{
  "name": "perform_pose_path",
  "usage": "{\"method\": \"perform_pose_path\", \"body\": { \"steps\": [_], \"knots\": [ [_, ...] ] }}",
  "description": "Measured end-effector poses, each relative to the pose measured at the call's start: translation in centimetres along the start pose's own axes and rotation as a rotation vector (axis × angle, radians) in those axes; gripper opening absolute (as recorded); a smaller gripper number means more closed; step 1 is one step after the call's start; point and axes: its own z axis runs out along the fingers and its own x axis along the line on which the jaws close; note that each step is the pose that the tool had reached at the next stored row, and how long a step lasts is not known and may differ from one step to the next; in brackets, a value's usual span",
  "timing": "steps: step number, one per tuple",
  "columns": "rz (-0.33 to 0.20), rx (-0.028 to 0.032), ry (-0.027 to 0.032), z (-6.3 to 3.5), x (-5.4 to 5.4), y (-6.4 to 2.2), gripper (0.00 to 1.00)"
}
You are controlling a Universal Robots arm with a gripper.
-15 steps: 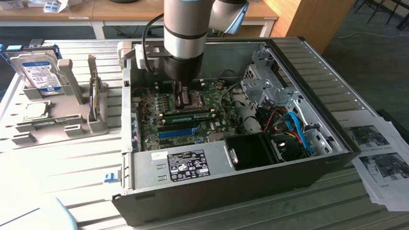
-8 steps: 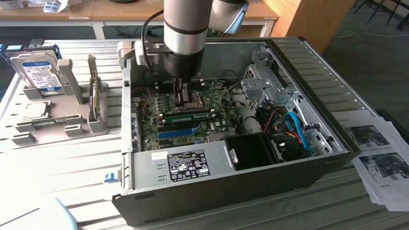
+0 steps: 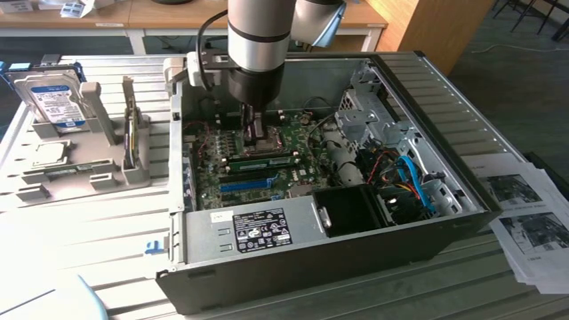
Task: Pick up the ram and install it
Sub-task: 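Press down the ram until it locks into place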
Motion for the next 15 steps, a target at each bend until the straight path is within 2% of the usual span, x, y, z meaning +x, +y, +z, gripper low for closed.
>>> {"method": "perform_pose_path", "body": {
  "steps": [9, 15],
  "knots": [
    [0.000, 0.0000, 0.0000, -0.66, -0.05, 0.01, 0.09],
    [0.000, 0.0000, 0.0001, -0.68, -0.05, 0.01, 0.09]
  ]
}}
